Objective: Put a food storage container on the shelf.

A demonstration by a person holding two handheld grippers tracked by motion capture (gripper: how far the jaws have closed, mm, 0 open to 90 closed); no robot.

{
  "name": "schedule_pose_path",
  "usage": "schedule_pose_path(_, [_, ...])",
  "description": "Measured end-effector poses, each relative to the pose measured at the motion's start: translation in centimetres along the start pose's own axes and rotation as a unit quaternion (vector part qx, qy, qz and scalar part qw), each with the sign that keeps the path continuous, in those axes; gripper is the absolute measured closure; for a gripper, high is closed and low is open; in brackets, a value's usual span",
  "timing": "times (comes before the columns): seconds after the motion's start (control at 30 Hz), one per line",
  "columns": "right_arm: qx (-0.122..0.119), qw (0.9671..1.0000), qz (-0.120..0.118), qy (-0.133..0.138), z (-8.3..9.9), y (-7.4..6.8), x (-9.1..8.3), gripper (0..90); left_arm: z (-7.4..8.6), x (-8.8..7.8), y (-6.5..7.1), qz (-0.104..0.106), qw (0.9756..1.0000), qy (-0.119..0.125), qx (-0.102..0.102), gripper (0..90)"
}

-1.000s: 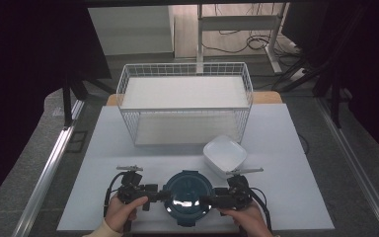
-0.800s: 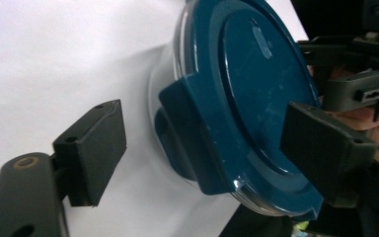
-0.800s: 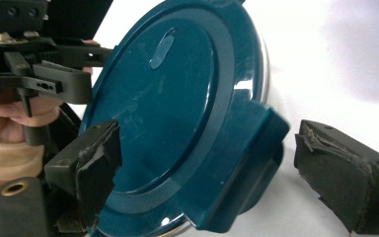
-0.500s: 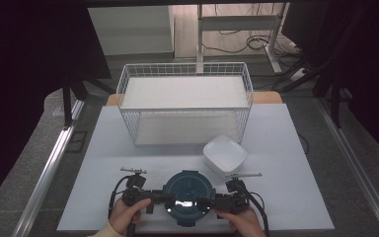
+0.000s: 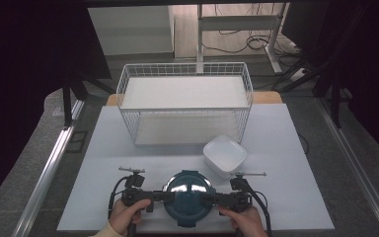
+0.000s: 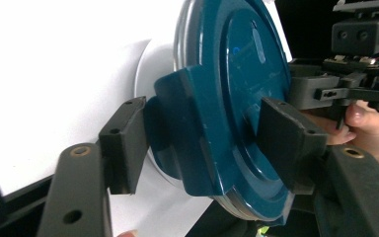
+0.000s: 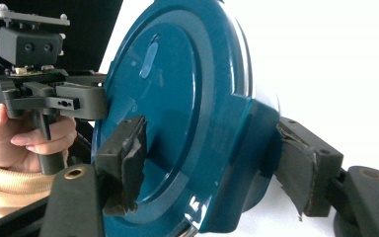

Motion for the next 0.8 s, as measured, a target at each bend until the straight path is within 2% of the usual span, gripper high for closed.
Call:
schedule_pose_path(0.4, [0.005,0.9998,-0.01,0.017,-0.2,-0.2,-0.5,38.5,0.1,-0.9,0.7,0.001,0.9997,0.025,0.006,45.3])
schedule_pose_path(0.53, [-0.002,0.9998,-0.011,0.018,-0.3,-0.3,-0.6,39.5,0.0,-1.1,0.9,0.0,0.9995,0.028,0.011,46.0])
schedule_pose_path(0.63, [-0.009,0.9996,-0.01,0.024,-0.4,-0.5,-0.7,39.8,0.0,-1.1,1.1,-0.004,0.9994,0.027,0.023,45.9])
schedule_pose_path(0.8, [-0.035,0.9988,-0.001,0.034,-0.7,-1.1,-1.2,39.7,0.0,-1.1,1.5,-0.001,0.9993,0.025,0.029,45.5])
Point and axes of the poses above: each handheld gripper's, and its own axes: x roughly forward along the jaws, z roughly out of its underside, y roughly to its right, the point moved 1 cm from there along x, roughly forward along the jaws
